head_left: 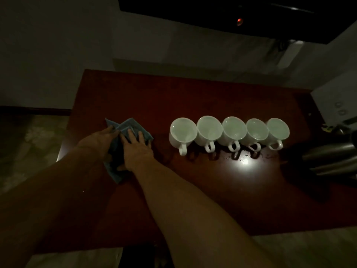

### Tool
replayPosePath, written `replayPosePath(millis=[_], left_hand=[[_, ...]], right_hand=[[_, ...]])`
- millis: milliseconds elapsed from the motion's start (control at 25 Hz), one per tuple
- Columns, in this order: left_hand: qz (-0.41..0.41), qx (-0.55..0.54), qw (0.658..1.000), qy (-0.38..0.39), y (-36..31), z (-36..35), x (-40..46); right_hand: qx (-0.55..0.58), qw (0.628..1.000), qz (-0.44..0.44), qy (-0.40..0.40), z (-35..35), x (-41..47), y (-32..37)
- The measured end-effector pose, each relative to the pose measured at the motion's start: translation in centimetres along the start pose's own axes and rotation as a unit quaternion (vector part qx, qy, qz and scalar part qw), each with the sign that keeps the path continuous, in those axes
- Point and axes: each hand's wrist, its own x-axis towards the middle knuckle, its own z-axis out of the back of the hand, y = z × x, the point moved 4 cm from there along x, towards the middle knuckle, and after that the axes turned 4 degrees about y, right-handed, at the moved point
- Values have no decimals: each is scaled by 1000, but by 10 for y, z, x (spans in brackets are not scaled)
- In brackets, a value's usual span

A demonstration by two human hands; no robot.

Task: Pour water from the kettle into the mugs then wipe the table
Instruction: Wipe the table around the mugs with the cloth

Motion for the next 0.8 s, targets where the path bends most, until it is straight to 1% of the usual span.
replayPosePath(millis=[80,160,360,480,560,800], left_hand=[[-2,-22,1000,12,-12,-18,-11],[6,-33,999,2,-28,-41,-25],[-10,-11,1000,-9,-83,-79,-58],[-18,35,999,-22,-125,-99,-78],[-34,60,997,-27,-158,-103,-83],[-104,99,989,-42,-249,-94,-72]], right_hand=[[-1,1000,10,-6,-17,-21,-9],[-3,1000,23,-4,-34,-41,-19],[-16,998,55,-11,-66,-96,-68],[-27,997,72,-26,-82,-134,-107],[-20,998,59,-34,-87,-157,-135],[18,999,-25,-43,-88,-207,-208]])
